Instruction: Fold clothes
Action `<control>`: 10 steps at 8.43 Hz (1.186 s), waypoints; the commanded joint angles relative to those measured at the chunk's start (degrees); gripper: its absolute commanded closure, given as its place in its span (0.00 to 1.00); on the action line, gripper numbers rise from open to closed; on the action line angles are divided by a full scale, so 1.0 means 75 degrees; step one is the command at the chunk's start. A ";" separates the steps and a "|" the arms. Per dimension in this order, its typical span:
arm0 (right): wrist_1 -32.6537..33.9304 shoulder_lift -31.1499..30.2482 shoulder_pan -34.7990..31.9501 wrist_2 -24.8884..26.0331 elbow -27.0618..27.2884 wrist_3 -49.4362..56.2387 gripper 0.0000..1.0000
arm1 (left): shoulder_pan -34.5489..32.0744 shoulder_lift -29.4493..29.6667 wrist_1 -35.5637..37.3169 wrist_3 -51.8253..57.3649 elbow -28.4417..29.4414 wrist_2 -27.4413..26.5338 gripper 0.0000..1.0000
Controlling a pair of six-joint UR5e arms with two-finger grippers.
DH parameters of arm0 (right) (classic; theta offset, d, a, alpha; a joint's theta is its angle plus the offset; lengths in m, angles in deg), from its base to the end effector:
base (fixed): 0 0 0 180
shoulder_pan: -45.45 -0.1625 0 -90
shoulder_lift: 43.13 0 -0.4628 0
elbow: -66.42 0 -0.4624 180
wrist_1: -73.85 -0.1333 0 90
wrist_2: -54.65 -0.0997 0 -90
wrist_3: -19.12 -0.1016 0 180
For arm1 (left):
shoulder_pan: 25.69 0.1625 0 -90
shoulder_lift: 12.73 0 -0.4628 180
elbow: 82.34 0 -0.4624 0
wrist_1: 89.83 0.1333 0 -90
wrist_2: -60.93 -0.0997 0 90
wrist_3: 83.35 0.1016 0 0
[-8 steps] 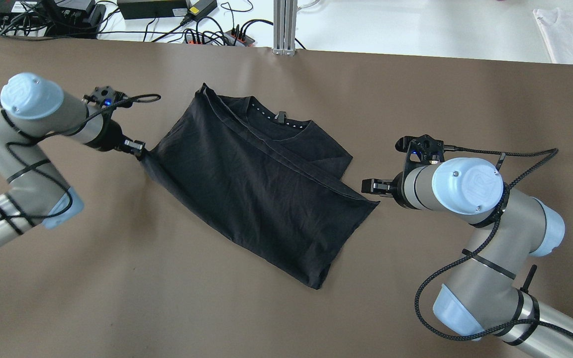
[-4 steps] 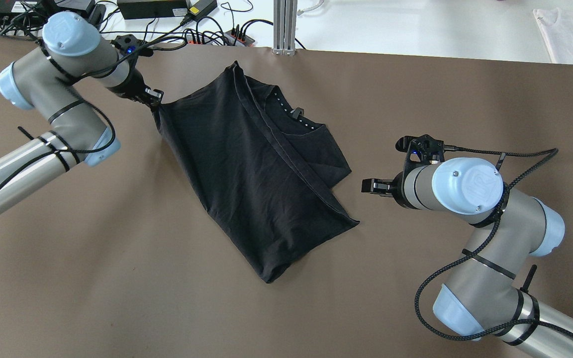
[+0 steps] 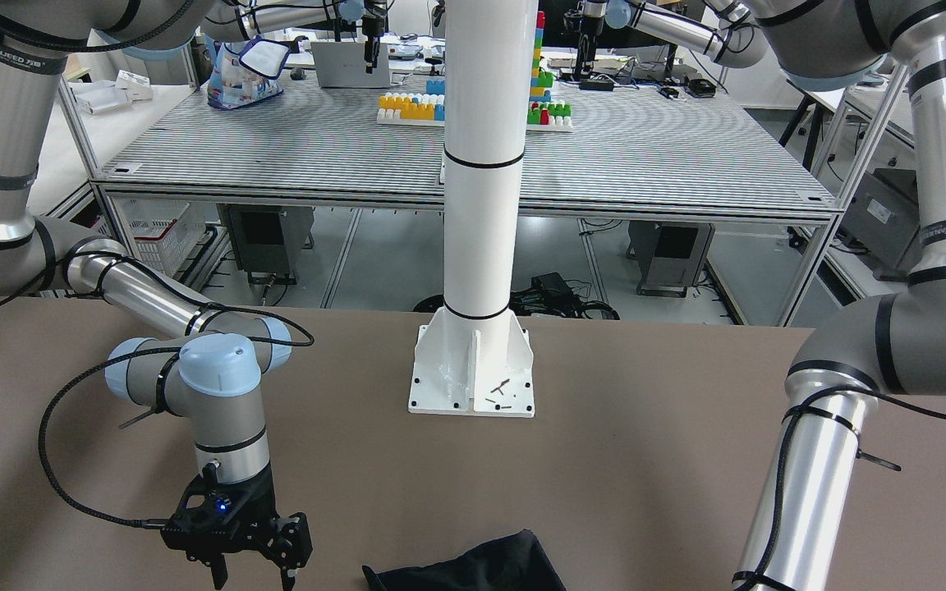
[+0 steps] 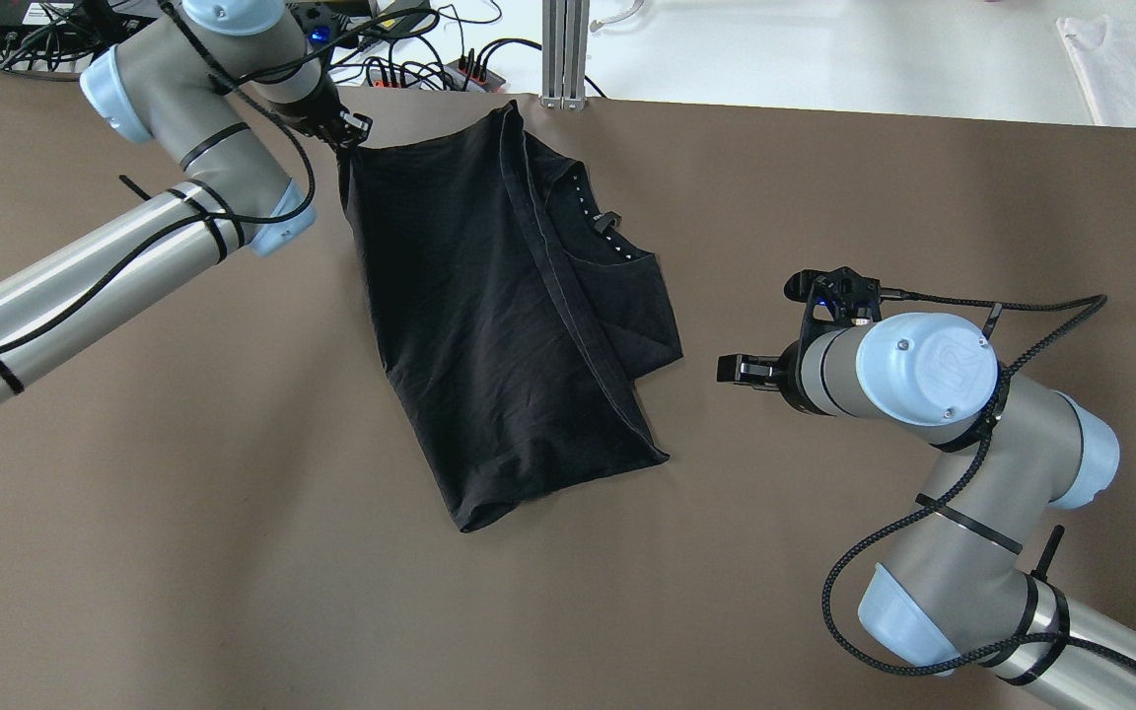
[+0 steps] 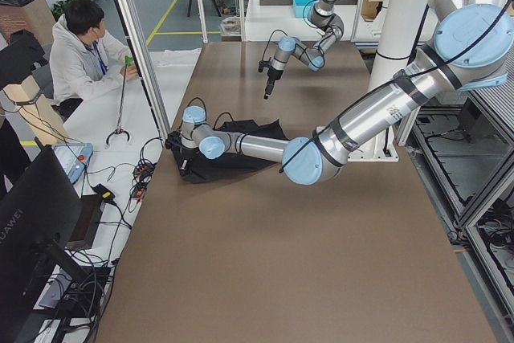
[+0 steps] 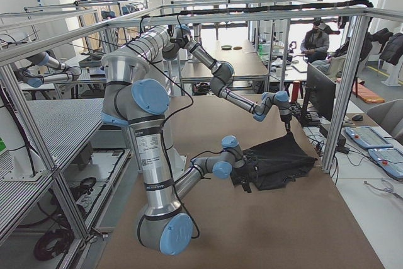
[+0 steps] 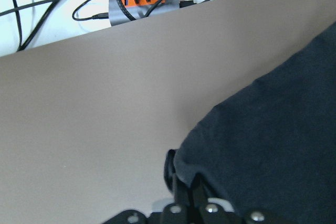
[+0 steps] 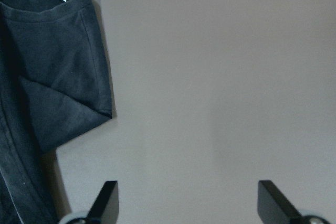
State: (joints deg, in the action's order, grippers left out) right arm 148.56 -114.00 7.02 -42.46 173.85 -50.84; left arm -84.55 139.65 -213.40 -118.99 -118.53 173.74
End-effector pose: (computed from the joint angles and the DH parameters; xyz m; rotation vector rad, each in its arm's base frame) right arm -0.4451 -0.5073 0.3082 0.3415 -0.8472 0.2423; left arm 0.4389 -0.9079 0.3107 0.3964 0.7160 0.0723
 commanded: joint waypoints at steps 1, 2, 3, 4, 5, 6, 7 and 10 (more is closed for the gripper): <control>0.0000 0.0015 0.0002 0.0011 -0.0027 0.0023 0.06 | -0.0142 -0.0672 -0.0675 0.1150 -0.0211 -0.0392 0.00; 0.0000 0.0039 0.0002 0.0023 -0.0027 -0.0035 0.07 | -0.0306 -0.0863 -0.0715 0.1200 -0.0643 -0.0276 0.00; 0.0000 0.0108 0.0002 0.0058 -0.0097 -0.0511 0.09 | -0.0354 -0.1062 -0.0692 0.1178 -0.0868 0.0027 0.00; -0.0012 0.0457 0.0002 0.0081 -0.0434 -0.1618 0.10 | -0.0354 -0.1308 -0.0692 0.1131 -0.1183 0.0076 0.00; -0.0081 0.0820 0.0002 0.0140 -0.0774 -0.2638 0.10 | -0.0343 -0.1577 -0.0681 0.1107 -0.1511 0.0077 0.00; -0.0929 0.0952 0.0002 0.0430 -0.1288 -0.3739 0.10 | -0.0343 -0.1661 -0.0680 0.1107 -0.1607 0.0077 0.00; -0.2144 0.1115 0.0083 0.0746 -0.2221 -0.4632 0.10 | -0.0331 -0.1662 -0.0692 0.0991 -0.1620 0.0088 0.00; -0.2637 0.1656 0.0341 0.1300 -0.3215 -0.5132 0.17 | -0.0307 -0.1685 -0.0704 0.0955 -0.1667 0.0077 0.00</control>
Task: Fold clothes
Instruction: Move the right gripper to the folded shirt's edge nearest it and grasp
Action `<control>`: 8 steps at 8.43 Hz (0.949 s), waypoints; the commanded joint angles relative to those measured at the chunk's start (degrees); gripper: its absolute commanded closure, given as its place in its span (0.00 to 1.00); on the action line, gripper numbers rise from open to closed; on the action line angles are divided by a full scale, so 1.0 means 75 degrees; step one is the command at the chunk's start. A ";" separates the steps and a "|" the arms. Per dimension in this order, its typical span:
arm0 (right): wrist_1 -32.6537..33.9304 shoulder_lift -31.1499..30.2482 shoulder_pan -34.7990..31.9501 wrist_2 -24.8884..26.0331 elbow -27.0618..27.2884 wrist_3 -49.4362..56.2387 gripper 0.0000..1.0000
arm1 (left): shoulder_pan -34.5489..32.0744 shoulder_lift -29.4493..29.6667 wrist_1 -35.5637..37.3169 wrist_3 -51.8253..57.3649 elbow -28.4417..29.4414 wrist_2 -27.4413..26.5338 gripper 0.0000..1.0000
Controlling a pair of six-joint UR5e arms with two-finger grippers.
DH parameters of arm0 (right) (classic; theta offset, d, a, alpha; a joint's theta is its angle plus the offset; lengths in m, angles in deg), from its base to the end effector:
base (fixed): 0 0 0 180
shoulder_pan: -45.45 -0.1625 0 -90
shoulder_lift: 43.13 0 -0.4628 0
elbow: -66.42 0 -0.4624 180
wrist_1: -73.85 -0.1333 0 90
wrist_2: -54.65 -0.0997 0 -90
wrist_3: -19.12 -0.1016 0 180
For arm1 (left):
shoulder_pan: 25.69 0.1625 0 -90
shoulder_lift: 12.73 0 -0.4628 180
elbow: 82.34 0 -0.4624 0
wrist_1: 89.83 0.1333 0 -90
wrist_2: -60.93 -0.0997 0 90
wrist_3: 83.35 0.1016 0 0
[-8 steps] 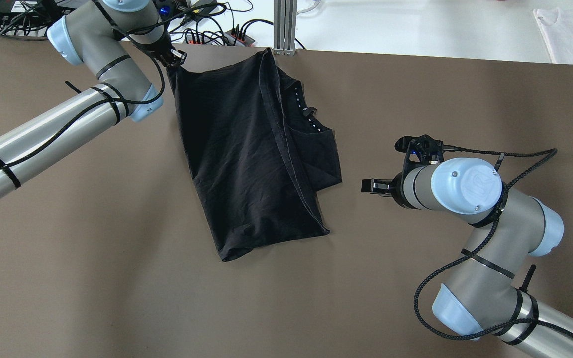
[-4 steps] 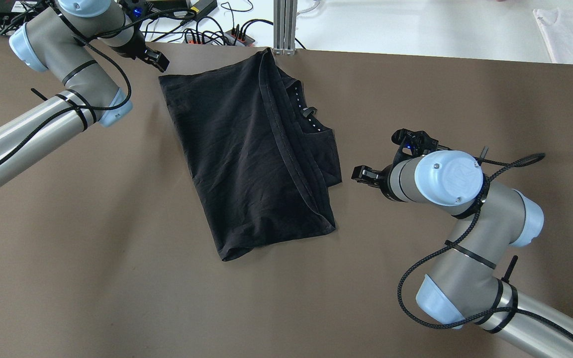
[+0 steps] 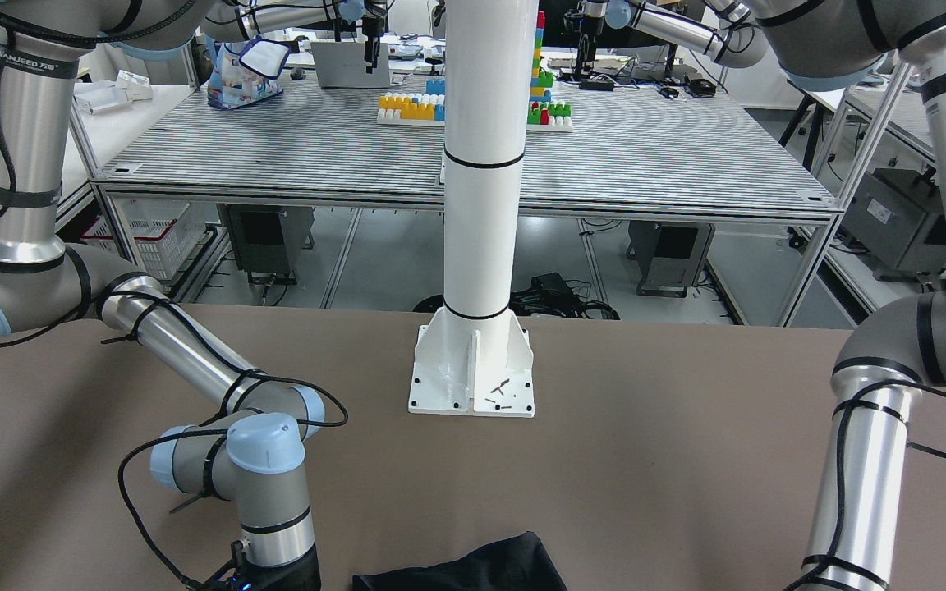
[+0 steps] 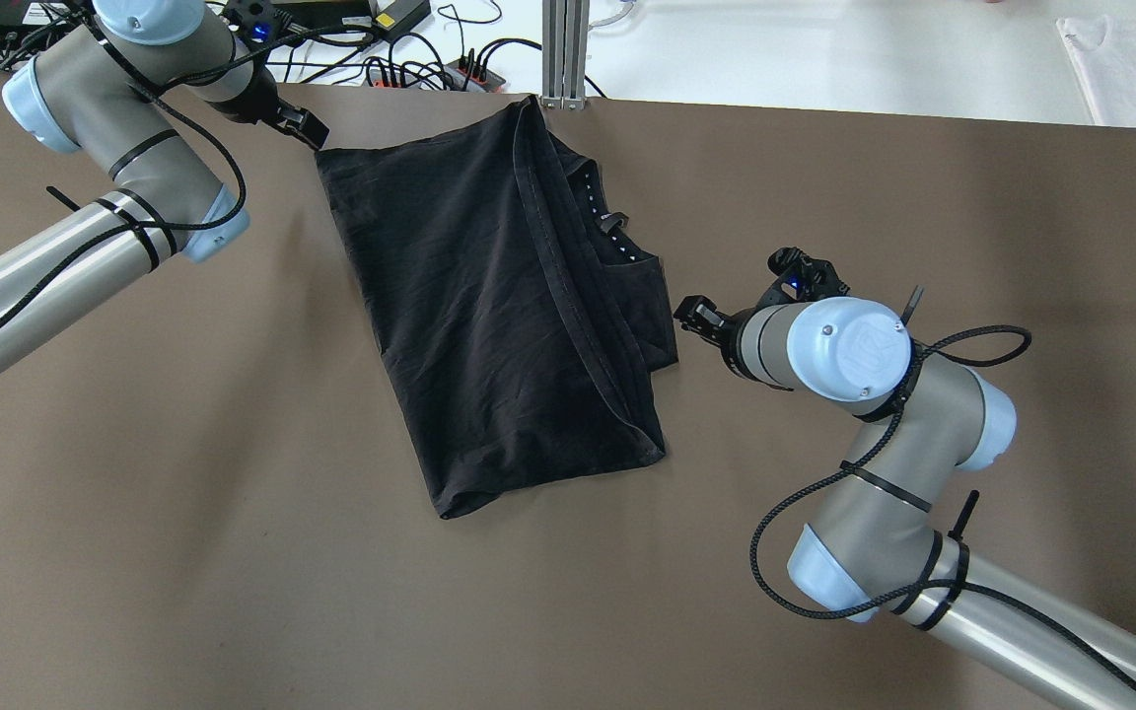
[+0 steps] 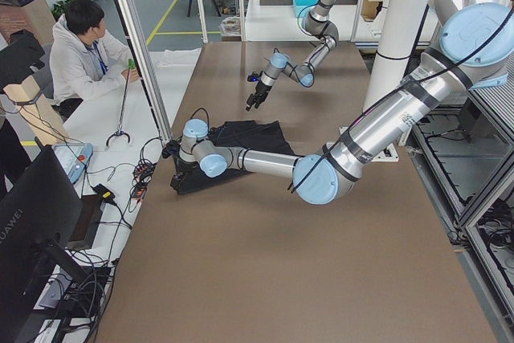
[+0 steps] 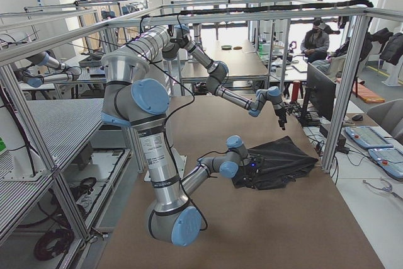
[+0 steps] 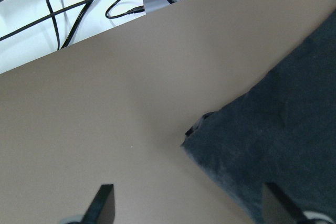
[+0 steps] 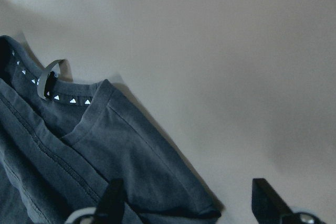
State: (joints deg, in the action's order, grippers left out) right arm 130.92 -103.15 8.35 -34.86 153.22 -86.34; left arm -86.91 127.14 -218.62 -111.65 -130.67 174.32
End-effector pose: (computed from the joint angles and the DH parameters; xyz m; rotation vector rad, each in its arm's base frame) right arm -0.5428 -0.5788 0.3202 0.2101 -1.0564 0.8349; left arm 0.3748 -0.8754 0.3855 0.5263 0.7245 0.1752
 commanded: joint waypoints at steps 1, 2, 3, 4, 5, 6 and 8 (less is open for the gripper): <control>-0.0285 0.0199 0.0350 0.0507 -0.0465 -0.0527 0.25 | 0.0007 -0.0018 0.0004 -0.0024 -0.0048 -0.0001 0.00; -0.0285 0.0233 0.0538 0.0811 -0.0615 -0.0621 0.32 | 0.0007 -0.0018 0.0016 -0.0024 -0.0048 -0.0001 0.00; -0.0285 0.0234 0.0632 0.0872 -0.0663 -0.0622 0.32 | 0.0007 -0.0006 0.0016 -0.0024 -0.0036 -0.0001 0.00; -0.0285 0.0222 0.0668 0.0896 -0.0675 -0.0622 0.32 | 0.0007 -0.0017 0.0016 -0.0024 -0.0036 -0.0001 0.00; -0.0285 0.0233 0.0703 0.0908 -0.0675 -0.0622 0.32 | 0.0007 -0.0018 0.0016 -0.0024 -0.0036 -0.0001 0.00; -0.0297 0.0257 0.0704 0.0931 -0.0675 -0.0634 0.40 | 0.0007 -0.0006 0.0016 -0.0013 -0.0036 -0.0001 0.00; -0.0356 0.0304 0.0704 0.0931 -0.0664 -0.0751 1.00 | 0.0007 -0.0018 0.0016 -0.0024 -0.0036 -0.0001 0.00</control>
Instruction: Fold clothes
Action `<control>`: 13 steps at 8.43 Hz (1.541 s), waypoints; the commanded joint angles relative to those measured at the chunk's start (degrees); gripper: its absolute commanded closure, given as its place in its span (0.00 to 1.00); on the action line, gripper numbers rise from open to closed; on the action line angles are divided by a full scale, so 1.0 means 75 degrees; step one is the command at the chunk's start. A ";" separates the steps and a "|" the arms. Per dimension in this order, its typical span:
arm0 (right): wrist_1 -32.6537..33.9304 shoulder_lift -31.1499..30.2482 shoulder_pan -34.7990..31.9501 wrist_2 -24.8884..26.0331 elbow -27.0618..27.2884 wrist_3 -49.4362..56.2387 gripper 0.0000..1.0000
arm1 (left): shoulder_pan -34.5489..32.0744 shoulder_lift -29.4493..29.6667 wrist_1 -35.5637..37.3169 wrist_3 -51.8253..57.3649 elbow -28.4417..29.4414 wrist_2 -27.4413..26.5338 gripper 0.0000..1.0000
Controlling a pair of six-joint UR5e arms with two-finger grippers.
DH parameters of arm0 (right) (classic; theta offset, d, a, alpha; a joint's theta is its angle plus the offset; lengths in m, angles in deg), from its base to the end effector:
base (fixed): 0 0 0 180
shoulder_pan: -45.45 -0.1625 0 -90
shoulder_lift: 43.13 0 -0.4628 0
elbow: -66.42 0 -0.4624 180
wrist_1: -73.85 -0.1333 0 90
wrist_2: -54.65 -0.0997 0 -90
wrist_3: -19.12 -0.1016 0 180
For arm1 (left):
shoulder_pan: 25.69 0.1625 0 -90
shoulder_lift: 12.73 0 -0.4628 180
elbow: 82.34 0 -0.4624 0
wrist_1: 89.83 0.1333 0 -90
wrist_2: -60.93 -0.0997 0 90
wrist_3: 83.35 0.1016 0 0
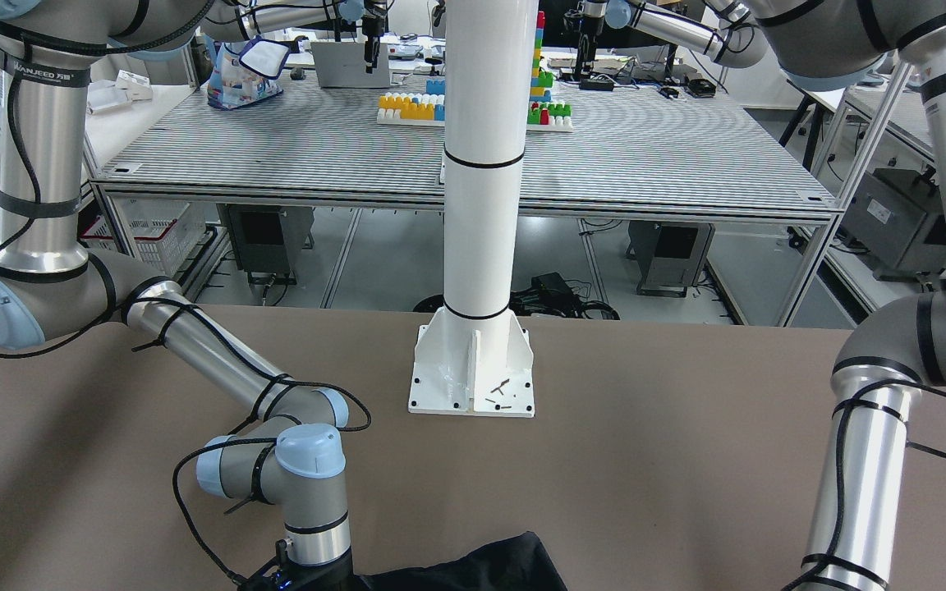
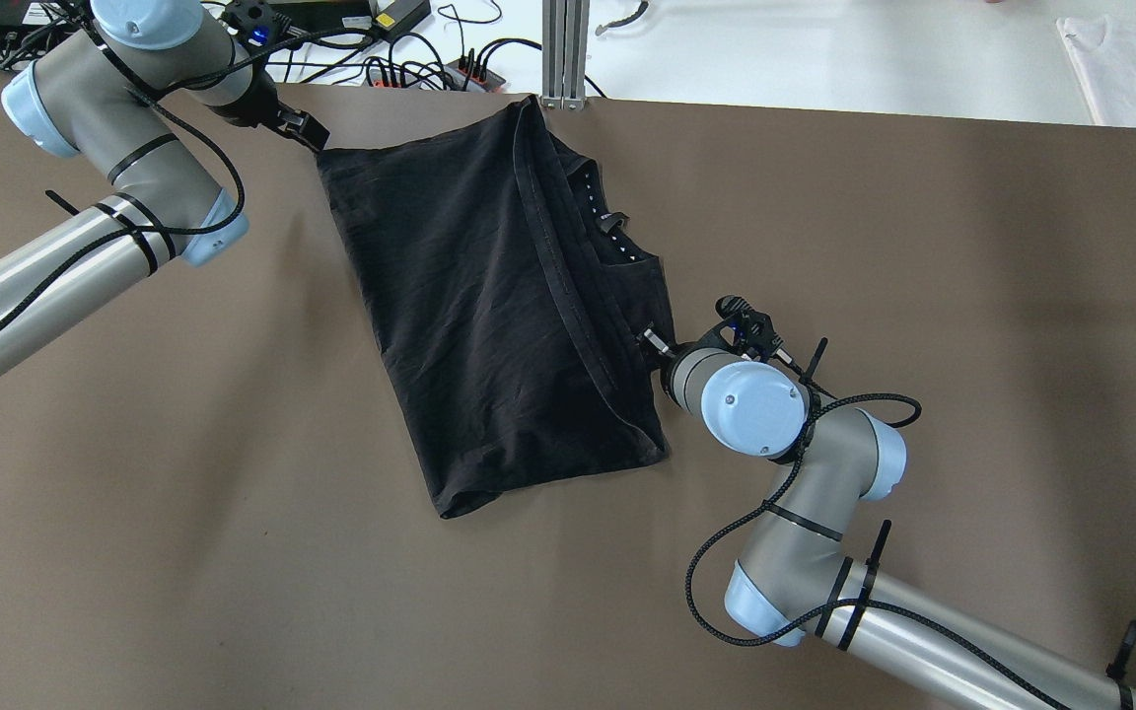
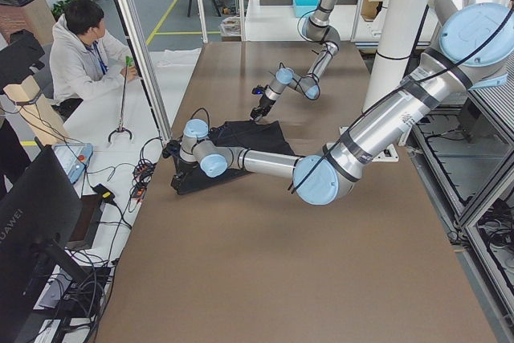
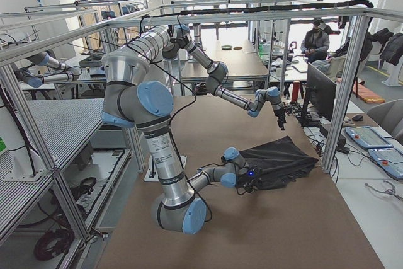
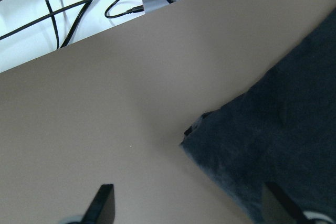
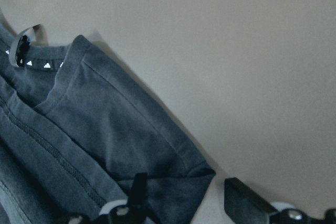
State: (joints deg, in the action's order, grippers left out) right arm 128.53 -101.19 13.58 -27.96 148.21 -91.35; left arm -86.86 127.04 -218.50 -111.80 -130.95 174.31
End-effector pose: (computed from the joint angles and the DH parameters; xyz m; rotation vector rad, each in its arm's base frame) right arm -0.6071 -0.5498 0.3355 0.2274 -1.0512 0.8940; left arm 0.3752 -0.8744 0.3846 0.5261 0.7257 0.1737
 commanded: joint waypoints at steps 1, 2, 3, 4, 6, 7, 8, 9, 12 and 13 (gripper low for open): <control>-0.0036 0.0100 -0.0004 0.0023 0.0004 -0.0083 1.00 | 0.0000 -0.0004 0.0000 -0.0004 0.0001 0.0000 0.00; -0.0024 0.0089 -0.0016 0.0034 0.0004 -0.0060 1.00 | 0.0000 -0.0004 0.0000 -0.0004 0.0001 0.0000 0.00; -0.0013 0.0054 -0.0016 0.0046 0.0016 -0.0002 1.00 | 0.0000 -0.0004 0.0000 -0.0004 0.0001 0.0000 0.00; -0.0024 0.0031 -0.0016 0.0023 0.0121 0.0057 1.00 | 0.0000 -0.0039 0.0000 0.0007 -0.0011 0.0000 0.00; 0.0022 -0.0435 0.0054 -0.0024 0.1182 0.0187 1.00 | 0.0000 -0.0063 -0.0023 0.0007 -0.0011 0.0012 0.00; 0.0057 -0.0775 0.0507 -0.0024 0.1629 0.0128 1.00 | -0.0011 -0.0074 -0.0046 0.0007 -0.0011 0.0012 0.00; 0.0058 -0.1068 0.0929 -0.0001 0.1935 0.0081 1.00 | -0.0012 -0.0133 -0.0070 -0.0004 -0.0034 0.0012 0.00; 0.0046 -0.1280 0.1281 0.0057 0.2216 0.0058 1.00 | 0.0000 -0.0261 -0.0059 -0.0004 -0.0243 0.0000 0.00; 0.0034 -0.1586 0.1496 0.0198 0.2453 0.0057 1.00 | 0.0012 -0.0391 -0.0058 -0.0004 -0.0386 0.0012 0.00; 0.0034 -0.1598 0.1496 0.0245 0.2488 0.0069 1.00 | 0.0012 -0.0403 -0.0058 -0.0004 -0.0398 0.0012 0.00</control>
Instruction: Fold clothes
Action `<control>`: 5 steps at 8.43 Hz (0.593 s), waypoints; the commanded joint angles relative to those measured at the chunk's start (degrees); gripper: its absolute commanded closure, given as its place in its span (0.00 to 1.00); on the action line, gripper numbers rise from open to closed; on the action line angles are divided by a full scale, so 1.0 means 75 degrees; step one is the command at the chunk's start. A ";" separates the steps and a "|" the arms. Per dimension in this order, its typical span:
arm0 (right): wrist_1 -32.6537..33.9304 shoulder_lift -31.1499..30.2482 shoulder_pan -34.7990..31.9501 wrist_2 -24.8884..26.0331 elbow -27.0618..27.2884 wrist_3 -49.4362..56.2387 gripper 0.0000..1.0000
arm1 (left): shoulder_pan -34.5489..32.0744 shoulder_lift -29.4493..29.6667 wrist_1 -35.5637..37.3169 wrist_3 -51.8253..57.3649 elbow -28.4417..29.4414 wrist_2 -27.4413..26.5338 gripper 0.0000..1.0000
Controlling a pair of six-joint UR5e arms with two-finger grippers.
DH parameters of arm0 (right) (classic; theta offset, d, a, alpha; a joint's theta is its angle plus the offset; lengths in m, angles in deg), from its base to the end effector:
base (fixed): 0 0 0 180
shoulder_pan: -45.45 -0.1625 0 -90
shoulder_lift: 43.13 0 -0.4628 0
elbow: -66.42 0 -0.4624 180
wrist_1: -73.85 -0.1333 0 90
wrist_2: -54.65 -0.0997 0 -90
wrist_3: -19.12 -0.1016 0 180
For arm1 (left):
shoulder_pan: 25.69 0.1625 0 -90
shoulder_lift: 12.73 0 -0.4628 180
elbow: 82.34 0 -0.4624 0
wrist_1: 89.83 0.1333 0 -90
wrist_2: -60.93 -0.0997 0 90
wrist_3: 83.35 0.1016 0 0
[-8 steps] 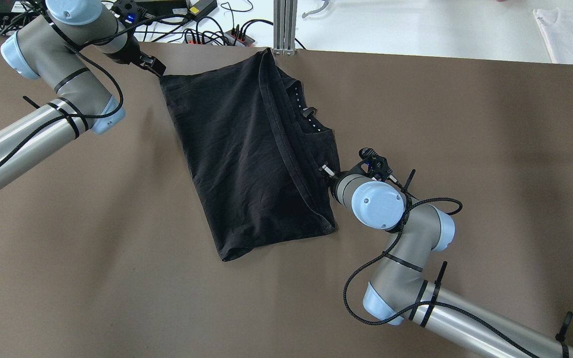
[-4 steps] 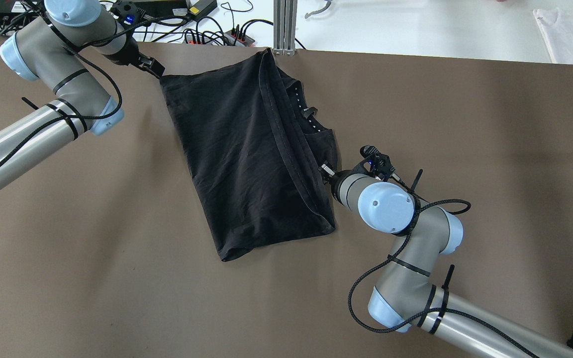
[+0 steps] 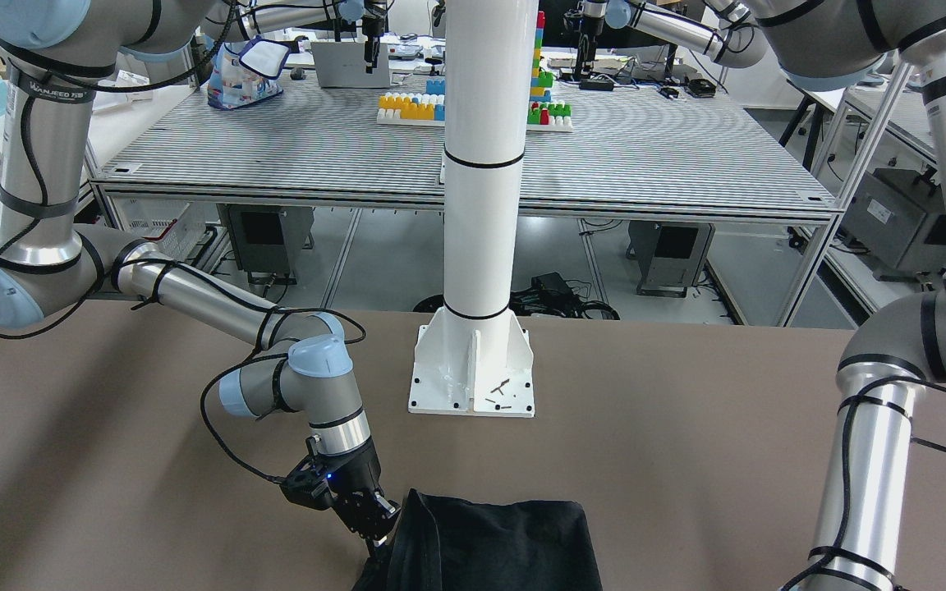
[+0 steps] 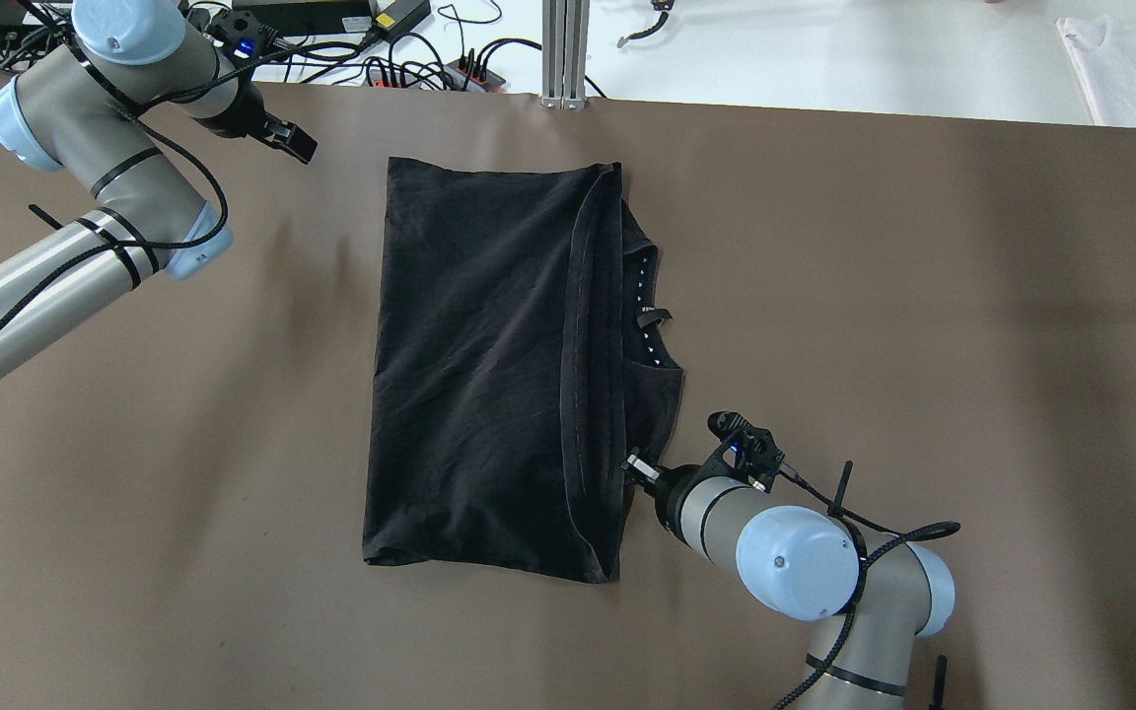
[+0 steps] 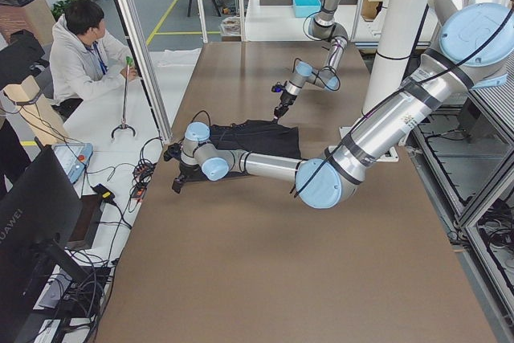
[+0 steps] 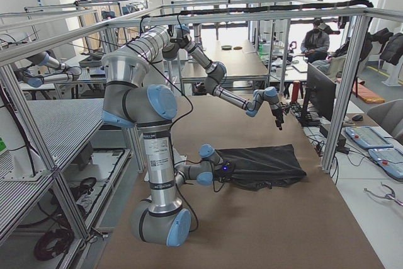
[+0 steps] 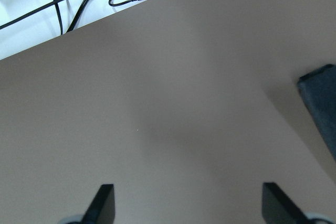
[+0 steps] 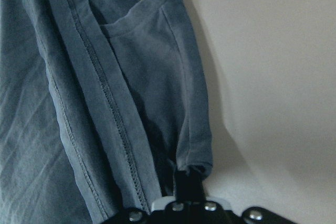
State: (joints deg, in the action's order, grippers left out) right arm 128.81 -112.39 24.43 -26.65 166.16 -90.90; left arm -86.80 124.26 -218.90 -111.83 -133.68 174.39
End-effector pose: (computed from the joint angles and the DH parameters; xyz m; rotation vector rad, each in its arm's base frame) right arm -0.5955 -0.3881 0.3116 0.1485 -1.1686 0.7207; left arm 0.3690 -0.8609 0.4009 0.5303 0.7298 0.1760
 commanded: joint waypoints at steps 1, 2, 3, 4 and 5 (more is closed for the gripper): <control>-0.0003 -0.0244 0.0048 0.0071 0.0246 0.0183 0.99 | 0.0015 -0.0043 -0.0017 0.0000 -0.0034 0.0001 0.00; 0.0078 -0.0396 0.0048 0.0059 0.0468 0.0464 0.29 | 0.0015 -0.0066 -0.0006 -0.0012 -0.0127 0.0001 0.00; 0.0311 -0.0467 0.0037 0.0059 0.0679 0.1487 0.06 | 0.0039 -0.0217 -0.0006 -0.0116 -0.0279 0.0001 0.00; 0.0557 -0.0445 0.0025 0.0059 0.0832 0.2101 0.06 | 0.0062 -0.0311 -0.0006 -0.0268 -0.0466 0.0001 0.00; 0.0815 -0.0247 -0.0056 0.0059 0.0822 0.2548 0.06 | 0.0155 -0.0393 -0.0006 -0.0316 -0.0549 0.0001 0.00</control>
State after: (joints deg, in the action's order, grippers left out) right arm 131.54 -115.46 24.66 -26.20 171.14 -79.74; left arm -86.45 122.60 -218.95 -113.03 -136.07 174.40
